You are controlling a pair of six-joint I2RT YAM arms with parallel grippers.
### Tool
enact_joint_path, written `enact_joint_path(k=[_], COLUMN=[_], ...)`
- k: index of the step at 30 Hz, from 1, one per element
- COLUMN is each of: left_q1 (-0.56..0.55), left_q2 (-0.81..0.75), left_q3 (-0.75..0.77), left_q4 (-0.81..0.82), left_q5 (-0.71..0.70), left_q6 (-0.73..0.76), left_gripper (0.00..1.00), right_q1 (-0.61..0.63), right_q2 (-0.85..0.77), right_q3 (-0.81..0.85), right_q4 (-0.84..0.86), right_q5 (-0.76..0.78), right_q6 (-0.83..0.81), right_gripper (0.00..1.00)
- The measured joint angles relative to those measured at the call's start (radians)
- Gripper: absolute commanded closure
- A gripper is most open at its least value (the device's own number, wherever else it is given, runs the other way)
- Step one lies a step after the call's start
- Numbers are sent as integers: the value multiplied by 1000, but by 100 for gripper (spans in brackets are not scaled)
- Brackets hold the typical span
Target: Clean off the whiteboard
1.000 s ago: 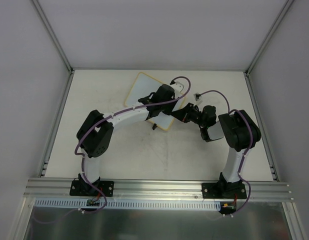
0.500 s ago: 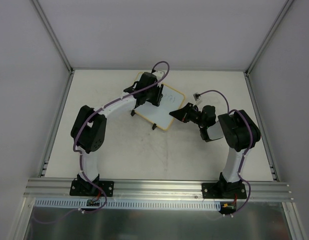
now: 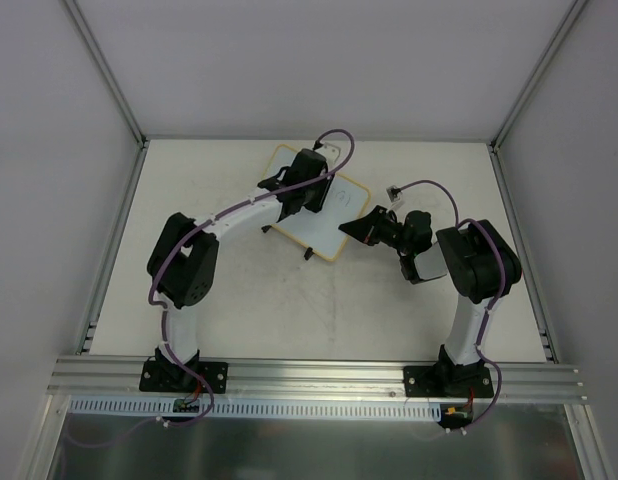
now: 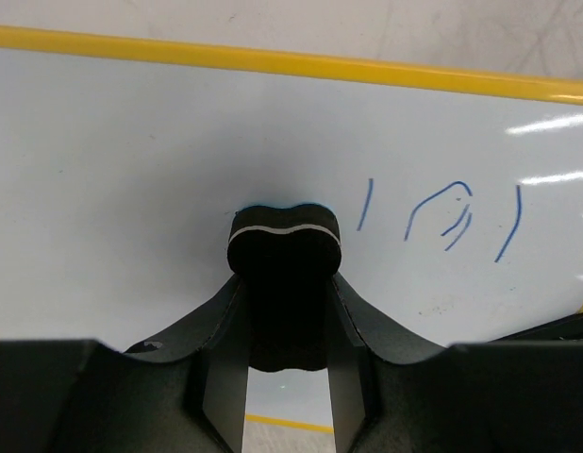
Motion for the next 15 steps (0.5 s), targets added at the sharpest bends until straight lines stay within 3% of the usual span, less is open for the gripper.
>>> enact_joint_path(k=[15], left_q1=[-147], left_q2=[2], left_q3=[1], left_q4=[1], left_q5=[27], left_q6=[103], left_gripper=[100], right_q1=[0], right_q2=[0], right_q3=[0], right_q4=[0], right_q5=[-6], right_q6=[0], right_gripper=[100])
